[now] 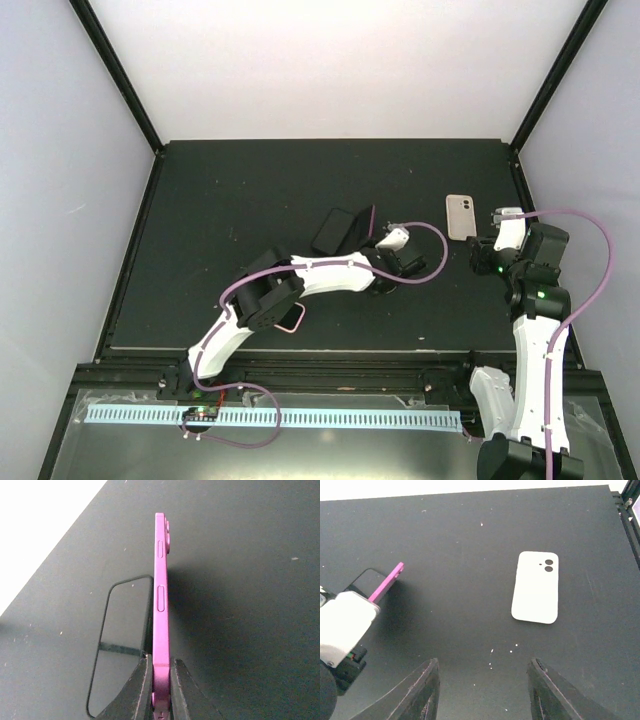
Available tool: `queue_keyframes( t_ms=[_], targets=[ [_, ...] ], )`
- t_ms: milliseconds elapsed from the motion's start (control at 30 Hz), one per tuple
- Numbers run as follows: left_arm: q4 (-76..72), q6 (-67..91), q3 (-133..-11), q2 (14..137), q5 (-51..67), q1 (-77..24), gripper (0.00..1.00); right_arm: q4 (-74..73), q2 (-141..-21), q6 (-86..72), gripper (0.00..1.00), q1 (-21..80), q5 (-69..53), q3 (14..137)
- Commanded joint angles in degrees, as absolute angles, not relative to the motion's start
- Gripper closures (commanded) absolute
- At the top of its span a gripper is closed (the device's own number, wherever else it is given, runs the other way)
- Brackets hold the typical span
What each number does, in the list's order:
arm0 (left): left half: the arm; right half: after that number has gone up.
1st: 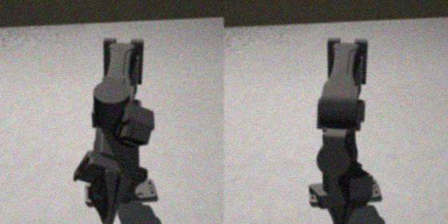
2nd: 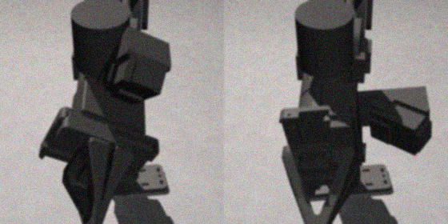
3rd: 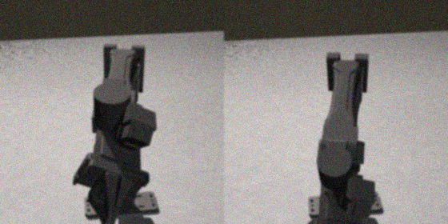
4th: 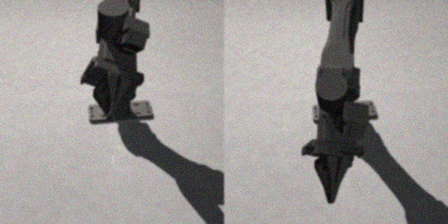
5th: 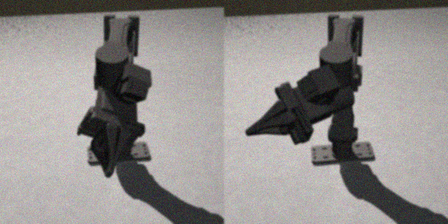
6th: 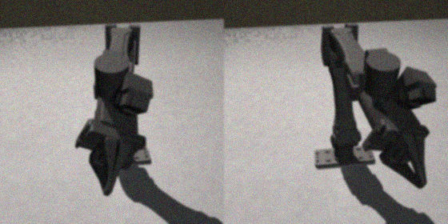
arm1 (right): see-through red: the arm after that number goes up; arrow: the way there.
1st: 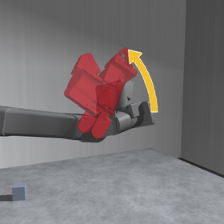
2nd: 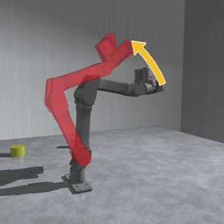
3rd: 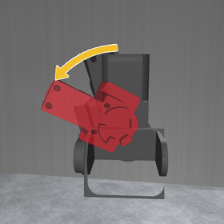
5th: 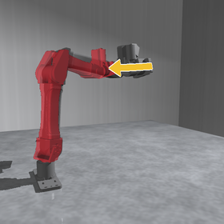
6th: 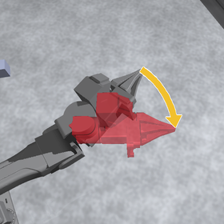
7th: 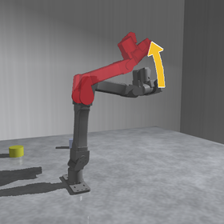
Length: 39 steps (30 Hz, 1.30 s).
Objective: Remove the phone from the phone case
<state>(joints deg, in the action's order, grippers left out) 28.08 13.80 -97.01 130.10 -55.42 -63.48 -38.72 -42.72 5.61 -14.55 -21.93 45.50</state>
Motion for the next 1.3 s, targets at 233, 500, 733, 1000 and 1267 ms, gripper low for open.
queue_keyframes(
  t_ms=[233,500,733,1000,1267],
  targets=[
    [42.3,25.7,-94.8,129.2,-59.7,-57.8,0.98,-37.5,-41.8,5.5,0.52,-14.8,-22.0,45.2],
    [40.3,23.0,-99.0,131.2,-54.4,-58.3,0.98,-37.5,-42.6,5.3,0.52,-14.8,-21.7,45.4],
    [43.6,23.4,-108.8,137.9,-52.4,-60.0,0.97,-37.6,-43.1,5.5,0.52,-14.8,-22.0,45.5],
    [43.1,23.8,-110.1,140.3,-49.9,-60.3,0.87,-37.7,-43.7,5.6,0.52,-14.8,-22.2,45.7],
    [41.7,23.3,-109.5,138.7,-45.9,-60.3,0.53,-37.7,-43.9,5.8,0.52,-14.8,-22.4,45.7]
  ],
)
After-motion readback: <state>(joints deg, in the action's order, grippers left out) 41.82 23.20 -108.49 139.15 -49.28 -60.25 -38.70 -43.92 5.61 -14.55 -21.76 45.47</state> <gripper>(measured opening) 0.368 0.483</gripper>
